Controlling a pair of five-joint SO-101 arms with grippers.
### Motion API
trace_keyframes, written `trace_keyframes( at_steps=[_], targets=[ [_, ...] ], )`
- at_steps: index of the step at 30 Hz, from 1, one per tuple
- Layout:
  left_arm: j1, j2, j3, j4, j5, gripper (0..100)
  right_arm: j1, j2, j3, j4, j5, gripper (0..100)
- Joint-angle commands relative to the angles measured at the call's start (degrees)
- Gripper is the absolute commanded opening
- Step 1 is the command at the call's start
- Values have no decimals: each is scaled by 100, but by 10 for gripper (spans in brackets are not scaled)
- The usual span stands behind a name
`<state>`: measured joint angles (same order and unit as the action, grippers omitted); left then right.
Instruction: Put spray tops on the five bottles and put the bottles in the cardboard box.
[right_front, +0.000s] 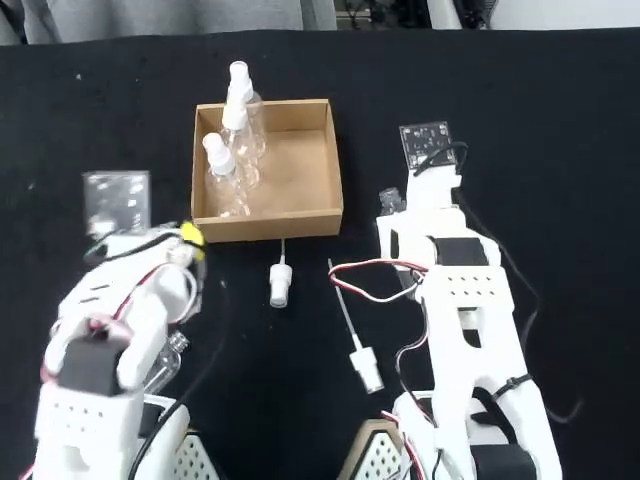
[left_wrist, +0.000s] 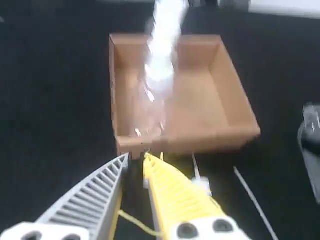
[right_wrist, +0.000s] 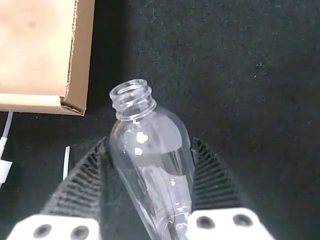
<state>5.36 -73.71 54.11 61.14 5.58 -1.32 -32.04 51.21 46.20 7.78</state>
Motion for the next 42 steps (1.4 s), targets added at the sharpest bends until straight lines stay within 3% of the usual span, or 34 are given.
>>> trace_keyframes(
  at_steps=[1, 9, 15, 22, 42],
  targets=[
    [400, 765, -171, 26, -35, 45, 158, -277, -22, -158, -26, 57],
    [426, 1618, -180, 9, 0, 55, 158, -277, -22, -158, -26, 57],
    [435, 2127, -180, 9, 527, 240, 158, -277, -22, -158, -26, 57],
    [1042, 2831, -268, -123, 677, 234, 466, -277, -57, -158, -35, 57],
    [1710, 5108, -268, -2163, 1802, 233, 457, -277, -48, -158, -35, 57]
  ],
)
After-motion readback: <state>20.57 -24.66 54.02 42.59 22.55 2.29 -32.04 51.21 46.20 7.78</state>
